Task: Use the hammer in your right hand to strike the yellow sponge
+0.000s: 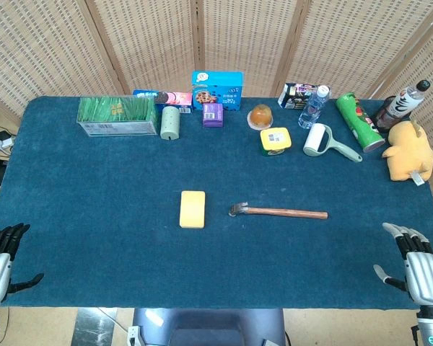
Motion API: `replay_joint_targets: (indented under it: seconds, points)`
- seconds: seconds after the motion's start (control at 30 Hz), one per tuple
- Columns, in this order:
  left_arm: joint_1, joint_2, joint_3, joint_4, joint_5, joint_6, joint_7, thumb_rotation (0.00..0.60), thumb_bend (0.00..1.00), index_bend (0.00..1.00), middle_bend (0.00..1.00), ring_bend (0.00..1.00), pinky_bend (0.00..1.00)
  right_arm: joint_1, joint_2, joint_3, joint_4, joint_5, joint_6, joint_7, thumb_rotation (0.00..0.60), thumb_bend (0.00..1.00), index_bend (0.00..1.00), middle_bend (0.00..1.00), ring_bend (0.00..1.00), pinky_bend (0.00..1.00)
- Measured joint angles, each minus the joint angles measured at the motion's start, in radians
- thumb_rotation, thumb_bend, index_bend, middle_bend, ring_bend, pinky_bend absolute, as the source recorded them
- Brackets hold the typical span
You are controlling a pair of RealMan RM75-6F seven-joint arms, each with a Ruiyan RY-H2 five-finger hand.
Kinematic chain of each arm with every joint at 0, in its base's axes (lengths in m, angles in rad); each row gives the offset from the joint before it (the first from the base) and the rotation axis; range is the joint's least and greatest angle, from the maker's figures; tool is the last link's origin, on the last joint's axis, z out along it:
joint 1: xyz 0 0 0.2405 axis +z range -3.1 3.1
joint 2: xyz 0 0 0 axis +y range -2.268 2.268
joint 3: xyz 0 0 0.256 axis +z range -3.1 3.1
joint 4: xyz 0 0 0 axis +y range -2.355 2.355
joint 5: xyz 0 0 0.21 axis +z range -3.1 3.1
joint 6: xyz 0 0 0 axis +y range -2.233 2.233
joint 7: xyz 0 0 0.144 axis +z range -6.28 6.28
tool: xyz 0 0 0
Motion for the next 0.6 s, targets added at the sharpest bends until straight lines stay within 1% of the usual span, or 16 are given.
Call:
replay_joint_targets:
  seconds: [0.6]
  points:
    - [0.003, 0.001, 0.002, 0.0, 0.01, 0.012, 0.001, 0.6, 0.14, 0.09, 0.07, 0.0, 0.0, -0.003, 0.0, 0.0, 0.005, -0.002, 0.005, 0.015, 0.6, 0.26, 0.17, 0.22, 0.2, 0.15]
